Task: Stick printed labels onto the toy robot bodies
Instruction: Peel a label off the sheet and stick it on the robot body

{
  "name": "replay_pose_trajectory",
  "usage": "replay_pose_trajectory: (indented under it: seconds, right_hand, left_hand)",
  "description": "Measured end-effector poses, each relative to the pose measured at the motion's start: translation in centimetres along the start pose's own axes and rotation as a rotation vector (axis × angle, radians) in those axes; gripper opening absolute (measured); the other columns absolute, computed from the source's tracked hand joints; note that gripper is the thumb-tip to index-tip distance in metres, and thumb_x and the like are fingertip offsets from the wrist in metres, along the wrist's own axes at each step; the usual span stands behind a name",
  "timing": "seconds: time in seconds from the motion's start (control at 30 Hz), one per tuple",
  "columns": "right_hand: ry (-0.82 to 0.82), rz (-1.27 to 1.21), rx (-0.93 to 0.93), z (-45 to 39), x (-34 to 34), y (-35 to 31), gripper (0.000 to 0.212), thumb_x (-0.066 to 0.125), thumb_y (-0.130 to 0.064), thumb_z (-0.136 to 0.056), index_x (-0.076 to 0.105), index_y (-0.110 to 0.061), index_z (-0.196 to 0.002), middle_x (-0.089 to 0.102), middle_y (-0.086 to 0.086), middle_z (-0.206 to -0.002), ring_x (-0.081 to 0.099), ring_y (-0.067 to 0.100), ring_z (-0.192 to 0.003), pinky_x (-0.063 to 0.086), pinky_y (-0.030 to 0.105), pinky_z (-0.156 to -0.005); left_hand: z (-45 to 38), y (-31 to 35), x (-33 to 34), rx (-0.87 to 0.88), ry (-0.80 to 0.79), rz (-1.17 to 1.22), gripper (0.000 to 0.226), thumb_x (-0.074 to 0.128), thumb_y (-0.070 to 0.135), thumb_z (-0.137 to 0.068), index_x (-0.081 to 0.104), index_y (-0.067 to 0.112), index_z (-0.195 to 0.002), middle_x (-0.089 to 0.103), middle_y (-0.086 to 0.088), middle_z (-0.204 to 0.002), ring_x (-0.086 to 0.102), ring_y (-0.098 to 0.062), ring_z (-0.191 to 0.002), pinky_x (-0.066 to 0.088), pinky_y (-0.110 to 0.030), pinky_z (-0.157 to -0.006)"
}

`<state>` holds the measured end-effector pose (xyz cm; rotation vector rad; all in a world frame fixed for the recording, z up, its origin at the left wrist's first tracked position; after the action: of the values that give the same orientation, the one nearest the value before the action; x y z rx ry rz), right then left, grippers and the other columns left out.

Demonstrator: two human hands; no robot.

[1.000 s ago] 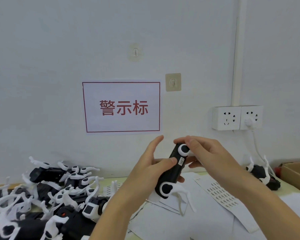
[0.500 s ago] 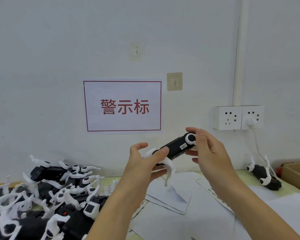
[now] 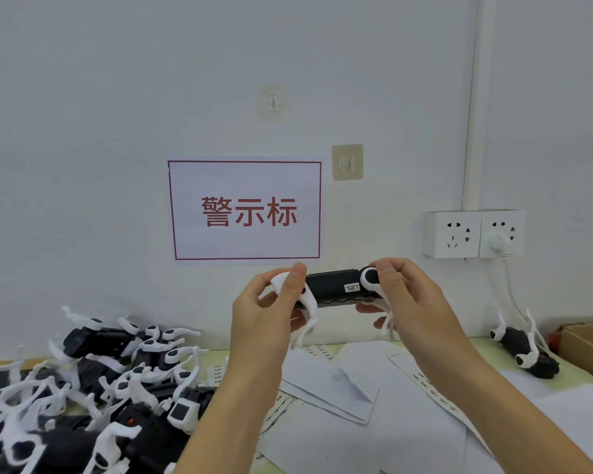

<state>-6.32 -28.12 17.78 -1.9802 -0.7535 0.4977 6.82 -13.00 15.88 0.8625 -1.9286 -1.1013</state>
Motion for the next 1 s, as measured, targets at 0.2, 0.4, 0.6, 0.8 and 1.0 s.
replay_pose_trajectory:
  seconds: [0.2, 0.4, 0.6, 0.8, 1.0]
  right_hand:
    - [-0.042, -0.005, 0.015, 0.3, 0.2, -0.2, 0.061, 0.053, -0.069, -0.067, 0.064, -0.019, -0.099, 0.073, -0.005, -0.094, 0.075, 0.017, -0.078, 0.055, 0.024, -0.059]
    - [-0.032, 0.005, 0.045, -0.1, -0.1, 0.6, 0.028, 0.052, -0.048, -0.095, 0.066, -0.024, -0.097, 0.073, -0.004, -0.1, 0.076, 0.018, -0.08, 0.056, 0.037, -0.07]
    - [0.034, -0.131, 0.289, -0.2, -1.0, 2.6, 0.026, 0.046, -0.033, -0.101, 0.064, -0.015, -0.098, 0.073, 0.006, -0.069, 0.071, 0.037, -0.06, 0.049, 0.035, -0.056]
    - [-0.043, -0.25, 0.413, 0.5, -0.7, 3.3, 0.028, 0.05, -0.034, -0.097, 0.065, -0.01, -0.1, 0.06, 0.024, -0.096, 0.063, 0.039, -0.052, 0.04, 0.029, -0.043]
    - [-0.015, -0.261, 0.411, 0.4, -1.0, 3.0, 0.032, 0.052, -0.039, -0.095, 0.065, -0.01, -0.098, 0.063, 0.014, -0.074, 0.051, 0.028, -0.041, 0.034, 0.025, -0.04]
  left_hand:
    - [0.1, 0.1, -0.3, -0.017, 0.022, -0.045, 0.063, 0.066, 0.074, -0.054, 0.074, 0.025, -0.092, 0.076, -0.002, -0.084, 0.074, -0.03, -0.088, 0.06, -0.045, -0.079]
    - [0.3, 0.7, 0.2, 0.014, -0.02, -0.059, 0.053, 0.064, 0.067, -0.065, 0.073, 0.024, -0.094, 0.076, 0.0, -0.082, 0.074, -0.017, -0.076, 0.054, -0.022, -0.056]
    - [0.5, 1.5, 0.8, 0.073, -0.075, -0.108, 0.022, 0.058, 0.042, -0.096, 0.076, 0.031, -0.093, 0.077, 0.006, -0.085, 0.073, -0.017, -0.077, 0.058, -0.032, -0.073]
    - [1.0, 2.8, 1.1, 0.152, -0.084, -0.134, 0.029, 0.058, 0.051, -0.085, 0.074, 0.027, -0.091, 0.076, 0.004, -0.074, 0.07, -0.012, -0.061, 0.055, -0.015, -0.059]
    - [0.7, 1.8, 0.8, 0.076, -0.079, -0.18, 0.024, 0.058, 0.045, -0.094, 0.076, 0.03, -0.091, 0.077, 0.007, -0.08, 0.072, -0.012, -0.067, 0.06, -0.023, -0.066]
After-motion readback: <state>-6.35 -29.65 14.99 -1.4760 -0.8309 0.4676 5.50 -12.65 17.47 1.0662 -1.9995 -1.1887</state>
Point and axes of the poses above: each hand's wrist, its own z-axis away from the middle knuckle, its own x-axis out of the palm, y = z × x, the point moved 9 cm from there along -z, towards the middle knuckle
